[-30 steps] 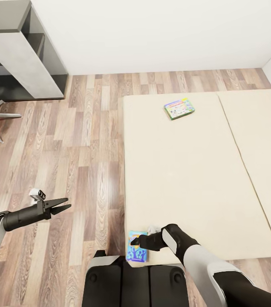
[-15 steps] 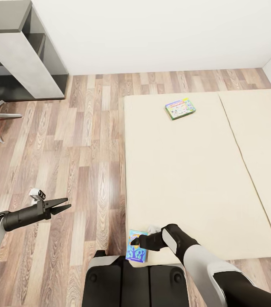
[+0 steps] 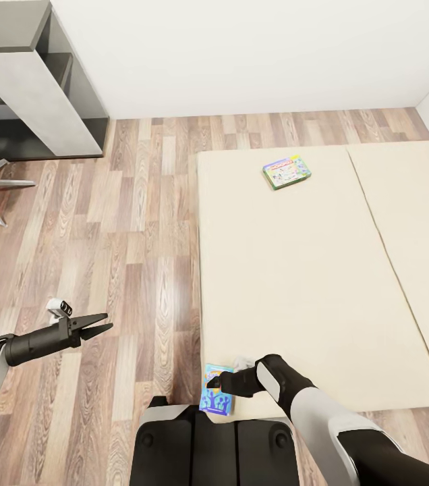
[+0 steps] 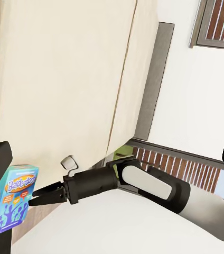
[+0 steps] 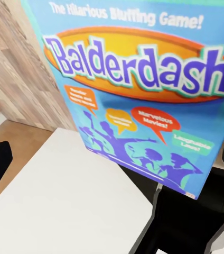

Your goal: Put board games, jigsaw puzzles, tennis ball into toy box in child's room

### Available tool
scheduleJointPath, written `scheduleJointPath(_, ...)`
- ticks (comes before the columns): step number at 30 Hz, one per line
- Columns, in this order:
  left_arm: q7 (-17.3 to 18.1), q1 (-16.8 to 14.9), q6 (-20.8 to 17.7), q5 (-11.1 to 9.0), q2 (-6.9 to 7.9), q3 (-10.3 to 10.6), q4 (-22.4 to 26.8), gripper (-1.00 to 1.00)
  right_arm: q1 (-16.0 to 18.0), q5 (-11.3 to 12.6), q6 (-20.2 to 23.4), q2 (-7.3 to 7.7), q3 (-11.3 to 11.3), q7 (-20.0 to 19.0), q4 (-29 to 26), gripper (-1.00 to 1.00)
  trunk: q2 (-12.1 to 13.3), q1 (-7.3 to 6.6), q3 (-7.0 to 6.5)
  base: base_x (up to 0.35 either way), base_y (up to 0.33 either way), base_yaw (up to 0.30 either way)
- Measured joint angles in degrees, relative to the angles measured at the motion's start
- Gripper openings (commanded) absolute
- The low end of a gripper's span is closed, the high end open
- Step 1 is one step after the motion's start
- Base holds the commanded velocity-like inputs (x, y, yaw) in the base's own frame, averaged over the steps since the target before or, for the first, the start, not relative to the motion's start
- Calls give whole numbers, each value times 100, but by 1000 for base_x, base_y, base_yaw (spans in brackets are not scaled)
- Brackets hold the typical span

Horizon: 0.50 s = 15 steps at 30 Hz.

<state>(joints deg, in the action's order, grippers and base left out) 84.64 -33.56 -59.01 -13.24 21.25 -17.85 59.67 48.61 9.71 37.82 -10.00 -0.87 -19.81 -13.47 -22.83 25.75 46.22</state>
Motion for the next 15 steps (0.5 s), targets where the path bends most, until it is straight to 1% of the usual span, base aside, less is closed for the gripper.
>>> scheduleJointPath(15, 0, 0, 2, 0, 0, 0, 0, 100, -1, 1, 0, 0, 0, 0, 0, 100, 0, 0, 0, 0, 3, 0)
